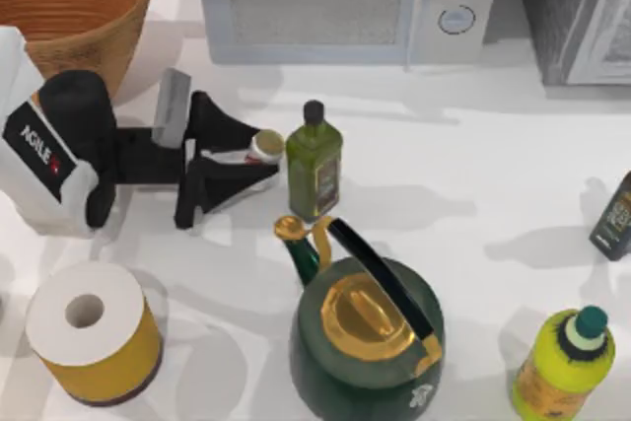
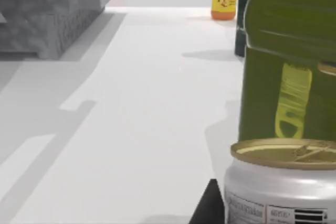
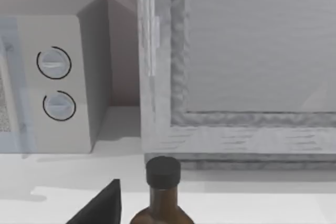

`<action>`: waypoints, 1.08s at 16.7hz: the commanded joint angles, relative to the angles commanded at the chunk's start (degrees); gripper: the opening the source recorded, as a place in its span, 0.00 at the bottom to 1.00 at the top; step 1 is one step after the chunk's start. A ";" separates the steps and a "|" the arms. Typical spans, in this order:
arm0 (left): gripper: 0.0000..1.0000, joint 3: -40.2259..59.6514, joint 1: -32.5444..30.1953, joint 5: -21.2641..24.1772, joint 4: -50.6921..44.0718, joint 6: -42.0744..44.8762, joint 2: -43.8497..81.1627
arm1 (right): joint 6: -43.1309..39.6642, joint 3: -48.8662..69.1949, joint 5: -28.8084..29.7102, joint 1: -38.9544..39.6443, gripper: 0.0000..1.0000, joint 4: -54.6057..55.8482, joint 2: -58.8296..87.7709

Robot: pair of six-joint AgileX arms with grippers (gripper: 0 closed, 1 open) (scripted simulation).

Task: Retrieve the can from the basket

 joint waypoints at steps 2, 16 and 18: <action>0.08 0.00 0.00 0.00 0.00 0.00 0.00 | 0.00 0.00 0.00 0.00 1.00 0.00 0.00; 1.00 0.00 0.00 0.00 0.00 0.00 0.00 | 0.00 0.00 0.00 0.00 1.00 0.00 0.00; 1.00 0.00 0.00 0.00 0.00 0.00 0.00 | 0.00 0.00 0.00 0.00 1.00 0.00 0.00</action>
